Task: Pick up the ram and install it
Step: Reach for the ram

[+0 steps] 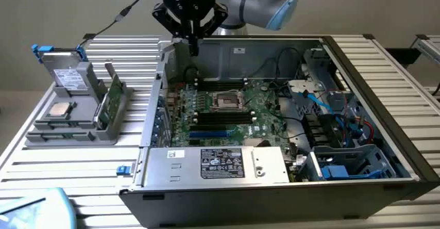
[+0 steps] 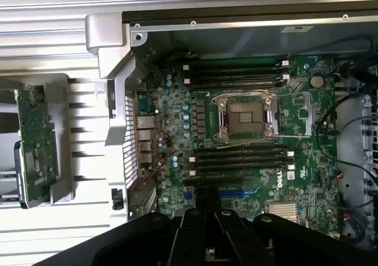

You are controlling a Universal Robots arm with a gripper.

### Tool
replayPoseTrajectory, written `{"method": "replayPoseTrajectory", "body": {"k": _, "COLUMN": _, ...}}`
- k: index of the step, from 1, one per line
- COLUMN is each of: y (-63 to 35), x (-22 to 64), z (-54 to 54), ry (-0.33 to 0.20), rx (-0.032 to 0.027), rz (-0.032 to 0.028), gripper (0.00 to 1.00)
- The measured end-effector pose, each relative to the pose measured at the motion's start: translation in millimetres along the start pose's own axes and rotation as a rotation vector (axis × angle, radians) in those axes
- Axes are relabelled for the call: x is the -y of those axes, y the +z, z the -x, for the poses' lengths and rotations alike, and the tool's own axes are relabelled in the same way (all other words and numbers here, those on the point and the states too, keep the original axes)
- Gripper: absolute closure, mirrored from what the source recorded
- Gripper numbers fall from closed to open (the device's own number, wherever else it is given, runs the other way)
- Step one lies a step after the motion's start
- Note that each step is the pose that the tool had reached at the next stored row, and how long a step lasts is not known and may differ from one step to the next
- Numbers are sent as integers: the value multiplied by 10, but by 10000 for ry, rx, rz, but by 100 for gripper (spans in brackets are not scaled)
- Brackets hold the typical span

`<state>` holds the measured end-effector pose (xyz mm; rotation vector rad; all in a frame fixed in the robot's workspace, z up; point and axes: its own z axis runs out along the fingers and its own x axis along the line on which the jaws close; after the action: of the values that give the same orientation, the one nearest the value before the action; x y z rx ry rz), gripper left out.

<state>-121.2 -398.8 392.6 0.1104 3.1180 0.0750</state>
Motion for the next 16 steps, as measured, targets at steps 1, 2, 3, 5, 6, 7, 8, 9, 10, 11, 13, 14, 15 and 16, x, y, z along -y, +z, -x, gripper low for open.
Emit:
{"method": "replayPoseTrajectory", "body": {"k": 1, "y": 0, "x": 0, "z": 0, "ry": 0, "rx": 0, "rz": 0, "gripper": 89}}
{"method": "replayPoseTrajectory", "body": {"k": 2, "y": 0, "x": 0, "z": 0, "ry": 0, "rx": 0, "rz": 0, "gripper": 89}}
{"method": "replayPoseTrajectory", "body": {"k": 3, "y": 0, "x": 0, "z": 0, "ry": 0, "rx": 0, "rz": 0, "gripper": 89}}
{"method": "replayPoseTrajectory", "body": {"k": 5, "y": 0, "x": 0, "z": 0, "ry": 0, "rx": 0, "rz": 0, "gripper": 89}}
{"method": "replayPoseTrajectory", "body": {"k": 6, "y": 0, "x": 0, "z": 0, "ry": 0, "rx": 0, "rz": 0, "gripper": 89}}
{"method": "replayPoseTrajectory", "body": {"k": 7, "y": 0, "x": 0, "z": 0, "ry": 0, "rx": 0, "rz": 0, "gripper": 89}}
{"method": "replayPoseTrajectory", "body": {"k": 8, "y": 0, "x": 0, "z": 0, "ry": 0, "rx": 0, "rz": 0, "gripper": 89}}
{"method": "replayPoseTrajectory", "body": {"k": 9, "y": 0, "x": 1, "z": -5, "ry": 0, "rx": 0, "rz": 0, "gripper": 89}}
{"method": "replayPoseTrajectory", "body": {"k": 10, "y": -2, "x": 3, "z": -35, "ry": 1, "rx": -1, "rz": -3, "gripper": 89}}
{"method": "replayPoseTrajectory", "body": {"k": 11, "y": -3, "x": 5, "z": -75, "ry": 0, "rx": 0, "rz": -3, "gripper": 89}}
{"method": "replayPoseTrajectory", "body": {"k": 13, "y": -4, "x": 11, "z": -167, "ry": 2, "rx": 1, "rz": -1, "gripper": 89}}
{"method": "replayPoseTrajectory", "body": {"k": 14, "y": -5, "x": 13, "z": -211, "ry": -1, "rx": 2, "rz": 0, "gripper": 89}}
{"method": "replayPoseTrajectory", "body": {"k": 15, "y": -6, "x": 16, "z": -256, "ry": 0, "rx": 2, "rz": 0, "gripper": 89}}
{"method": "replayPoseTrajectory", "body": {"k": 16, "y": -7, "x": 19, "z": -305, "ry": 1, "rx": 2, "rz": 0, "gripper": 89}}
